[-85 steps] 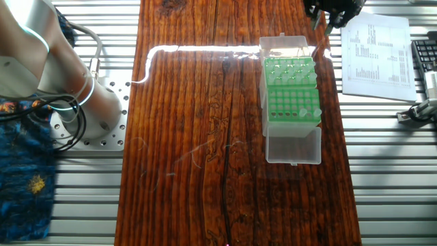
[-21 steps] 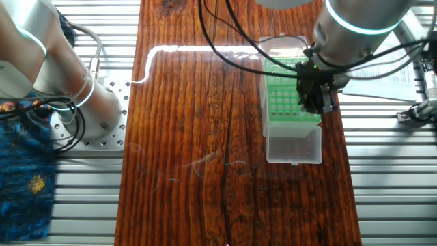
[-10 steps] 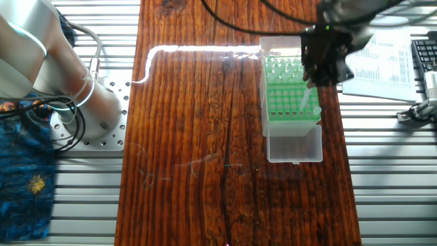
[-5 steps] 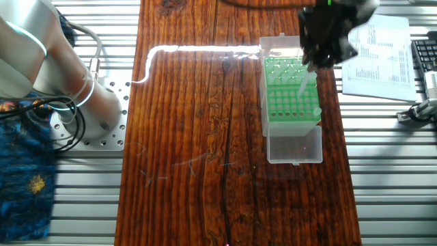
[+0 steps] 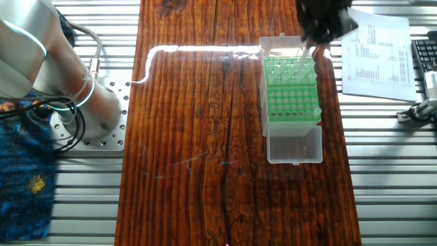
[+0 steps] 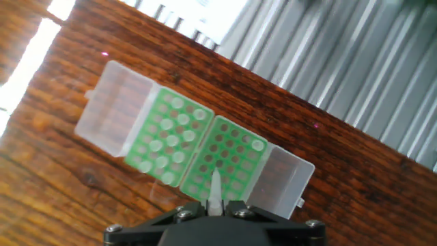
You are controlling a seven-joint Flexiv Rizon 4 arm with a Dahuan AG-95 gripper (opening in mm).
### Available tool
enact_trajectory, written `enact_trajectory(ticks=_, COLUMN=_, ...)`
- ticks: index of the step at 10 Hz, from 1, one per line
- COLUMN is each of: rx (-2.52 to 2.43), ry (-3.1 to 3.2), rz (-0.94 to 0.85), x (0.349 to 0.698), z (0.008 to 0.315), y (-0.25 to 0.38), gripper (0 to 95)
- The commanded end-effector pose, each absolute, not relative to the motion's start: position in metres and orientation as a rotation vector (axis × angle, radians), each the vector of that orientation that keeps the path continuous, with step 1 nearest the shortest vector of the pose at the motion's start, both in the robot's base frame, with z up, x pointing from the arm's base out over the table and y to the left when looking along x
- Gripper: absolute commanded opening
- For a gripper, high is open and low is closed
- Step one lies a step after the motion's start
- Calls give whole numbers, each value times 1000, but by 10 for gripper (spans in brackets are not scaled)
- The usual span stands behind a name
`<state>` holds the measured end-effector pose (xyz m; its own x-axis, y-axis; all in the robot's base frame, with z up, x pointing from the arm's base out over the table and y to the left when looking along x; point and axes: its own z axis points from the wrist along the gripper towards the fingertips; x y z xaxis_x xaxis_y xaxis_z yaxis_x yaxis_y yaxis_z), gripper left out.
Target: Transfer all large pipette tips from one holder to another
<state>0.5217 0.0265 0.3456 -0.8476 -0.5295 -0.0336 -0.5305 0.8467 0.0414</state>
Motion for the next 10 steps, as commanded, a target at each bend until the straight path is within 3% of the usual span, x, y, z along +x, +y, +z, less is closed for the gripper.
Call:
enact_trajectory(ticks=1, rx=-976, ry=2989, rz=65, x=534, z=339, y=77, gripper=0)
enact_trajectory(ticks=7, rx=-1064, ry=2976, rz=-9, x=513, z=286, y=122, gripper=0)
enact_trajectory(ticks=10, rx=-1107, ry=2968, rz=-64, x=492, z=289, y=122, gripper=0)
